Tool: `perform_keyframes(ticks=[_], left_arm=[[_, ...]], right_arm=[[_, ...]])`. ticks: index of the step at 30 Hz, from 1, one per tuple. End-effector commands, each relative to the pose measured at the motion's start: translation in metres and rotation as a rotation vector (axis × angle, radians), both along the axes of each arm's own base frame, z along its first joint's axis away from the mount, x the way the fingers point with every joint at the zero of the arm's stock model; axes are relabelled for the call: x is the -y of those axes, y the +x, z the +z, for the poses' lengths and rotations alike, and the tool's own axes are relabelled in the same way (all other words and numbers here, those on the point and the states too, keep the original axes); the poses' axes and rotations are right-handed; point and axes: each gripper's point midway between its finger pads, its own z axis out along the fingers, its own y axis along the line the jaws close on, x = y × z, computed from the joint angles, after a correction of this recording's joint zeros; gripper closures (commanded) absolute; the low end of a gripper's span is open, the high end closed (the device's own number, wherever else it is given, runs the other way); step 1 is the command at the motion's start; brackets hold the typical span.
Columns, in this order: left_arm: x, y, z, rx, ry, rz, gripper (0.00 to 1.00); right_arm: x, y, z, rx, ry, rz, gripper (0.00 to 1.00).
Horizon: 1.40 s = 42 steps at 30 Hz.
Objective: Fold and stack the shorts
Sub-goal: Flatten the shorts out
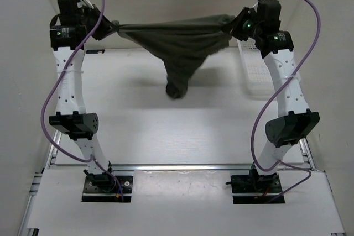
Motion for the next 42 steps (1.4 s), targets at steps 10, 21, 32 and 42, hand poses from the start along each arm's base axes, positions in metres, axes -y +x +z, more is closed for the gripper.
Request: perform_keyframes(ticks=[10, 21, 32, 42], left_arm=[[0.003, -0.081, -0.055, -0.087, 0.023, -0.051, 0.9], [0.031, -0.192, -0.294, -0.607, 0.037, -0.067, 0.9], [0.038, -0.196, -0.293, -0.598, 0.062, -0.069, 0.9], [0.035, -0.195, -0.299, -0.616, 0.08, -0.054, 0.9]], right_arm=[[0.018, -0.058, -0.081, -0.055, -0.054, 0.017, 1.0], [0.051, -0.218, -0.285, -0.583, -0.043, -0.141, 0.48], [0.036, -0.255, -0.29, -0.709, 0.101, -0.148, 0.35], [0.024, -0.224, -0.33, -0.718, 0.049, -0.111, 0.4]])
